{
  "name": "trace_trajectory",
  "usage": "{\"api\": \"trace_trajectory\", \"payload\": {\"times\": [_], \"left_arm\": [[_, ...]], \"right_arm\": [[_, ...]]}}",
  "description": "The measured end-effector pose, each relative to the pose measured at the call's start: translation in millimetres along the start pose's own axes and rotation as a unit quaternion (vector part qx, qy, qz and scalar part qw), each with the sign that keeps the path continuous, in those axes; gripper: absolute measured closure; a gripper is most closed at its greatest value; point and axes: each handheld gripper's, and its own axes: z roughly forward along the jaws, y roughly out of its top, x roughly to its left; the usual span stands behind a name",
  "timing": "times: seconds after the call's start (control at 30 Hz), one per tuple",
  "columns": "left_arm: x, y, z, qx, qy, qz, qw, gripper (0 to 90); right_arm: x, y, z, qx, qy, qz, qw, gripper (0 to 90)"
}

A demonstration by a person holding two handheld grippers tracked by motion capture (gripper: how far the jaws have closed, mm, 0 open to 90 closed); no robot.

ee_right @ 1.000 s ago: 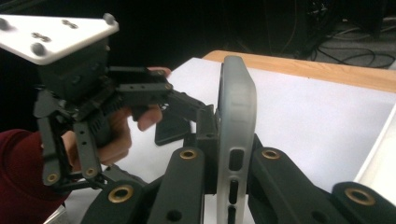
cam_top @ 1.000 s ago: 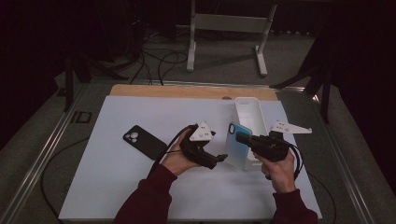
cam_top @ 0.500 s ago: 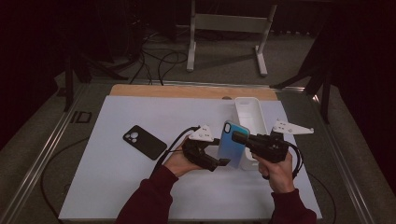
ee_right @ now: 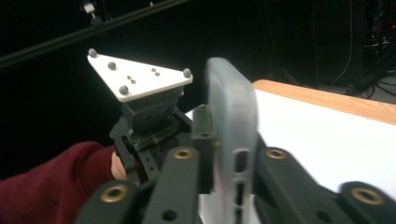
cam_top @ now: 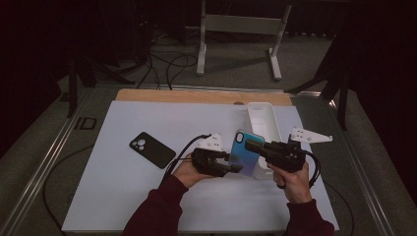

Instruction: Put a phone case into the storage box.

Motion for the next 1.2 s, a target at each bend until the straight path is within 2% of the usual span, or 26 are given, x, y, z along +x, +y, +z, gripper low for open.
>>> {"api": "trace_trajectory", "payload": {"times": [0.1,0.2,0.27,0.37,0.4,0.47,0.5,0.53,0.57,0.63,0.67,0.7,0.73,0.77,0.97,1.1,1.2], "left_arm": [[-0.9,-1.6,0.7,0.0,0.0,0.003,1.0,73.3],[0.0,-3.2,1.1,-0.001,-0.004,0.003,1.0,76.0],[-0.5,-3.6,1.1,-0.003,-0.004,0.005,1.0,78.0],[-1.6,-2.9,0.7,-0.001,-0.006,0.01,0.9999,79.7],[-2.2,-2.8,0.6,-0.001,-0.007,0.012,0.9999,79.7],[-3.6,-2.8,0.1,0.001,-0.015,0.016,0.9998,80.4],[-4.9,-2.7,0.1,0.0,-0.017,0.02,0.9996,80.5],[-5.6,-1.9,-0.6,0.002,-0.009,0.023,0.9997,80.9],[-5.4,-1.7,-1.6,0.0,-0.01,0.024,0.9997,80.9],[-4.7,-1.7,-2.9,-0.004,-0.008,0.022,0.9997,80.9],[-3.3,-1.3,-4.9,-0.005,0.002,0.02,0.9998,80.9],[-2.8,-1.2,-5.6,-0.006,0.005,0.02,0.9998,80.9],[-2.5,-0.9,-6.1,-0.004,0.014,0.021,0.9997,81.0],[-2.3,-0.9,-6.2,-0.002,0.016,0.02,0.9997,81.0],[-2.0,-1.2,-3.7,0.006,0.037,0.016,0.9992,81.0],[-2.4,-0.9,-2.8,0.011,0.056,0.013,0.9983,80.9],[-2.2,-0.5,-2.4,0.011,0.065,0.008,0.9978,80.9]], "right_arm": [[0.2,0.3,0.1,0.011,-0.011,-0.016,0.9997,68.7],[3.4,0.5,0.9,0.019,-0.023,-0.034,0.999,64.7],[4.0,0.7,1.1,0.019,-0.022,-0.038,0.9989,63.9],[1.2,1.8,0.7,0.014,0.001,-0.026,0.9996,60.5],[1.2,1.8,0.7,0.014,0.001,-0.026,0.9996,60.1],[0.4,2.1,-0.1,0.014,0.017,-0.02,0.9995,59.9],[0.3,2.3,-0.5,0.016,0.022,-0.02,0.9994,55.9],[0.5,2.8,-0.8,0.022,0.018,-0.021,0.9994,34.4],[1.8,2.5,0.0,0.048,-0.002,-0.035,0.9982,36.2],[1.8,2.5,0.0,0.048,-0.002,-0.035,0.9982,36.2],[2.4,1.9,-0.2,0.051,-0.005,-0.034,0.9981,36.3],[3.9,1.2,0.0,0.06,-0.024,-0.045,0.9969,34.5],[4.4,0.8,0.1,0.059,-0.026,-0.045,0.9969,33.4],[4.6,0.7,0.0,0.057,-0.038,-0.043,0.9968,31.0],[5.8,2.2,0.4,0.055,-0.06,-0.042,0.9958,24.7],[7.5,3.9,0.6,0.054,-0.083,-0.041,0.9943,18.4],[9.0,4.2,1.7,0.053,-0.107,-0.041,0.9919,14.1]]}}
